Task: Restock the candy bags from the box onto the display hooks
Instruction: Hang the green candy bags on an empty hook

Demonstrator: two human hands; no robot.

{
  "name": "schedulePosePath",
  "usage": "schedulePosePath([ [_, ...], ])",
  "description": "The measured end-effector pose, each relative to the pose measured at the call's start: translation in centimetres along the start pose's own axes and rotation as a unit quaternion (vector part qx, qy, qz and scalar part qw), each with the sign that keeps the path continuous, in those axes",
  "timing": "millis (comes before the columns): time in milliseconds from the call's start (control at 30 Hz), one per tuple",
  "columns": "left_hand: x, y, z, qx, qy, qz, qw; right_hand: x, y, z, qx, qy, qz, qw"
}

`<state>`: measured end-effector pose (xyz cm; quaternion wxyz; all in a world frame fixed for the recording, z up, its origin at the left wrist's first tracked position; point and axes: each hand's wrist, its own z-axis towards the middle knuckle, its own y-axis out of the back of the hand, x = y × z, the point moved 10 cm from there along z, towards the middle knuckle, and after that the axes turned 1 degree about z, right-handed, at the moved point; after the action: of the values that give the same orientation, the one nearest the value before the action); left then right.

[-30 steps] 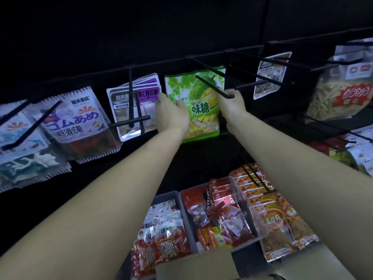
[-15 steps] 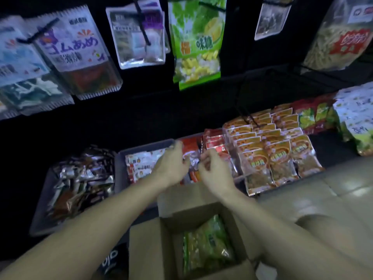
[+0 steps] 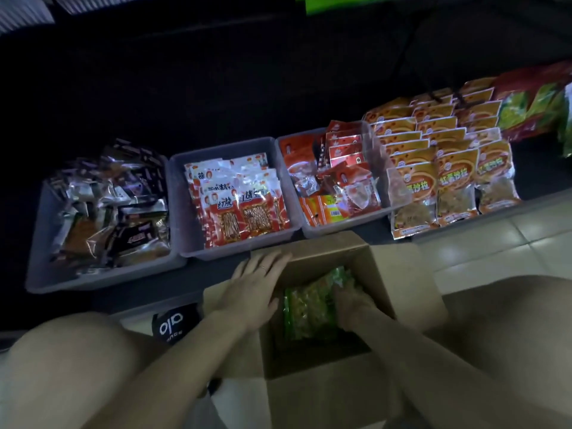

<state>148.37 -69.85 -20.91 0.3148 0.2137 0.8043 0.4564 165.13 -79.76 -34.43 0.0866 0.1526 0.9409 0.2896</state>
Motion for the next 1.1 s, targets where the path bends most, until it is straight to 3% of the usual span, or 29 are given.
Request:
schedulePosePath([
  [133, 0.3, -0.6, 0.7, 0.002, 0.004, -0.002, 1.0, 0.7, 1.3, 0.8, -0.073, -0.001, -0.01, 0.997],
  [300, 0.4, 0.0, 1.0, -0.008, 0.007, -0.013, 1.0, 0.0, 0.6, 2.9, -0.032, -0.009, 0.016, 0.999],
  [500, 0.8, -0.5, 1.4, -0.022, 0.002, -0.009, 1.0, -0.8, 1.5, 4.9, -0.071, -0.025, 0.051, 0.996],
  [800, 1.1, -0.8, 1.7, -0.025, 0.004, 0.011, 1.0, 0.6, 0.1, 5.7, 0.015, 0.036, -0.063, 0.997],
  [967, 1.4, -1.2, 1.7, -0.004, 0.003, 0.019, 1.0, 0.2, 2.9, 3.9, -0.065, 0.006, 0.078, 0.995],
  [1100, 0.9, -1.1, 1.2, 0.031, 0.003, -0.007, 1.0, 2.4, 5.3, 0.1, -0.068, 0.086, 0.204, 0.973],
])
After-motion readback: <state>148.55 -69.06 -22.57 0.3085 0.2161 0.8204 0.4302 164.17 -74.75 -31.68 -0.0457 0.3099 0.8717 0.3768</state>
